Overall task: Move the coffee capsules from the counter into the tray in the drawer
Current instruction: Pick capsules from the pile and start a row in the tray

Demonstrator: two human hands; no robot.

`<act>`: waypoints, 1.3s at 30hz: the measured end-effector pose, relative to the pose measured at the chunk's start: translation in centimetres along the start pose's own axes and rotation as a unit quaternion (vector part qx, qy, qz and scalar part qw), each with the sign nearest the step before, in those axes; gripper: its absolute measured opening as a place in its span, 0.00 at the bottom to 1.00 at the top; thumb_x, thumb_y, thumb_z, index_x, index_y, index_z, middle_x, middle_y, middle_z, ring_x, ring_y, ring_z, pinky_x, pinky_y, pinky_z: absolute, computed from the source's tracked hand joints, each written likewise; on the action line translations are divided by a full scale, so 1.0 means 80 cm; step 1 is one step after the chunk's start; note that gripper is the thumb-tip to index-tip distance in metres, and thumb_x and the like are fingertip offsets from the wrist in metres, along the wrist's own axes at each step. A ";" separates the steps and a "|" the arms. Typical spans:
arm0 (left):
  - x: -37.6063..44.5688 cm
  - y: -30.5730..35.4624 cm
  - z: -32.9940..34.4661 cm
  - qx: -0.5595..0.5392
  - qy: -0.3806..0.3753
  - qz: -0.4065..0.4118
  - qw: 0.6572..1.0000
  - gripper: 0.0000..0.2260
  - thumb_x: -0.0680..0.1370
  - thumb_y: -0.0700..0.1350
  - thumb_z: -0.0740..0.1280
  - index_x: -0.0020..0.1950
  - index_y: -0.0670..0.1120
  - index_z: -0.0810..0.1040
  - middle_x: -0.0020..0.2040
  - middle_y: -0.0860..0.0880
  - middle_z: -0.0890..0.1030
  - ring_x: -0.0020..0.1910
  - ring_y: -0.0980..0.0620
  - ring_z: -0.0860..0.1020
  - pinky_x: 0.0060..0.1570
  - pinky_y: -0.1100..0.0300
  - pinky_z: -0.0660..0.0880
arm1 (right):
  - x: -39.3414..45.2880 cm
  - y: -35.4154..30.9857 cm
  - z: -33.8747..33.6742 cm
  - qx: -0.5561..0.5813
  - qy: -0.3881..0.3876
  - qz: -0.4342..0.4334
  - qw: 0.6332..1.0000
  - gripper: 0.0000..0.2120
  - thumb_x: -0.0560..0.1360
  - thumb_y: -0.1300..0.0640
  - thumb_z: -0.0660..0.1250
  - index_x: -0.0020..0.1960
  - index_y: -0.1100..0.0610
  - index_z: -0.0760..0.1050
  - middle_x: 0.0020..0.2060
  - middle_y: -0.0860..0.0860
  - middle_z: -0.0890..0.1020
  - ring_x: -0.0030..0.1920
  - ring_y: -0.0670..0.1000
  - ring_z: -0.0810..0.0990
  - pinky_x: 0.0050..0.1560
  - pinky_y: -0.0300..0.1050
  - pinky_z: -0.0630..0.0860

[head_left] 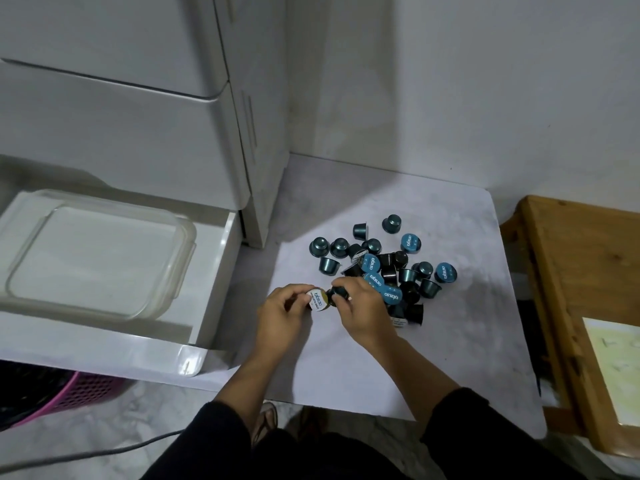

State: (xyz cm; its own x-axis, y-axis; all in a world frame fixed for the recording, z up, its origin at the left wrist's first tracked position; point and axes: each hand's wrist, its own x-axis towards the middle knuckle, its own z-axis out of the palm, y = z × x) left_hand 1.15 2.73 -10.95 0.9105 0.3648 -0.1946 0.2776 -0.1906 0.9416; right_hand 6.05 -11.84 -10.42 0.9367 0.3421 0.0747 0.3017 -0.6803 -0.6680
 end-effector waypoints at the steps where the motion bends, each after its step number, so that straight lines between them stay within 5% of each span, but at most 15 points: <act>1: -0.001 -0.001 -0.002 -0.021 0.015 -0.021 0.999 0.09 0.75 0.42 0.67 0.44 0.56 0.82 0.45 0.52 0.84 0.47 0.55 0.81 0.52 0.58 0.77 | 0.000 0.000 0.000 0.007 0.005 0.006 1.000 0.11 0.71 0.60 0.64 0.51 0.61 0.78 0.44 0.59 0.80 0.42 0.57 0.79 0.43 0.49 0.78; 7: -0.004 -0.004 -0.008 -0.048 0.044 -0.074 0.995 0.06 0.75 0.42 0.67 0.46 0.51 0.82 0.44 0.51 0.84 0.46 0.52 0.82 0.52 0.54 0.78 | 0.008 -0.005 -0.006 0.036 -0.002 0.011 0.999 0.09 0.74 0.65 0.63 0.50 0.62 0.81 0.48 0.59 0.79 0.43 0.46 0.76 0.48 0.21 0.67; 12: -0.002 -0.004 -0.009 -0.047 0.047 -0.104 0.992 0.06 0.76 0.42 0.67 0.49 0.48 0.82 0.46 0.47 0.85 0.47 0.49 0.82 0.53 0.53 0.79 | 0.010 -0.006 -0.007 0.037 -0.059 0.044 0.997 0.13 0.71 0.58 0.72 0.55 0.60 0.78 0.52 0.56 0.74 0.37 0.43 0.72 0.45 0.24 0.71; 17: -0.005 0.005 -0.008 -0.090 0.050 -0.134 0.986 0.06 0.76 0.40 0.67 0.47 0.49 0.82 0.47 0.44 0.84 0.46 0.48 0.83 0.53 0.51 0.79 | 0.006 -0.003 -0.002 0.047 -0.039 0.084 0.995 0.13 0.73 0.64 0.67 0.57 0.58 0.79 0.52 0.57 0.73 0.43 0.49 0.75 0.54 0.37 0.74; 24: -0.008 0.045 0.004 -0.222 0.069 -0.156 0.960 0.08 0.76 0.35 0.65 0.52 0.42 0.81 0.47 0.44 0.82 0.38 0.56 0.80 0.39 0.68 0.79 | 0.013 -0.024 -0.038 0.239 0.004 0.212 0.948 0.14 0.74 0.64 0.67 0.59 0.57 0.78 0.52 0.56 0.73 0.41 0.56 0.83 0.36 0.33 0.79; 28: -0.015 0.094 0.003 -0.284 0.053 -0.121 0.950 0.08 0.76 0.35 0.65 0.52 0.43 0.81 0.44 0.49 0.82 0.35 0.61 0.80 0.36 0.71 0.76 | 0.023 -0.055 -0.080 0.307 0.056 0.208 0.927 0.14 0.74 0.63 0.67 0.60 0.58 0.76 0.53 0.59 0.78 0.31 0.42 0.82 0.30 0.29 0.74; 34: -0.034 0.176 -0.035 -0.308 0.023 -0.028 0.951 0.09 0.76 0.37 0.65 0.47 0.49 0.81 0.44 0.52 0.83 0.41 0.58 0.80 0.40 0.71 0.77 | 0.030 -0.117 -0.141 0.362 0.089 0.167 0.913 0.13 0.74 0.63 0.67 0.58 0.59 0.77 0.39 0.53 0.82 0.30 0.43 0.81 0.34 0.30 0.78; 39: -0.041 0.219 -0.103 -0.266 0.028 0.055 0.962 0.09 0.76 0.38 0.65 0.47 0.51 0.81 0.41 0.55 0.84 0.38 0.62 0.81 0.39 0.71 0.77 | 0.034 -0.166 -0.155 0.391 0.060 0.124 0.910 0.12 0.75 0.64 0.66 0.57 0.56 0.78 0.37 0.51 0.83 0.31 0.43 0.81 0.38 0.34 0.80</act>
State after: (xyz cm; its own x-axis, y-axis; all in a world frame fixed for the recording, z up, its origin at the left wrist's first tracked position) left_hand 0.50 5.70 8.42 0.9030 0.4209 -0.0855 -0.0289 0.2583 0.9656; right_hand 6.79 -9.91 7.86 0.9857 0.1346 -0.1011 -0.0962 -0.0420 -0.9945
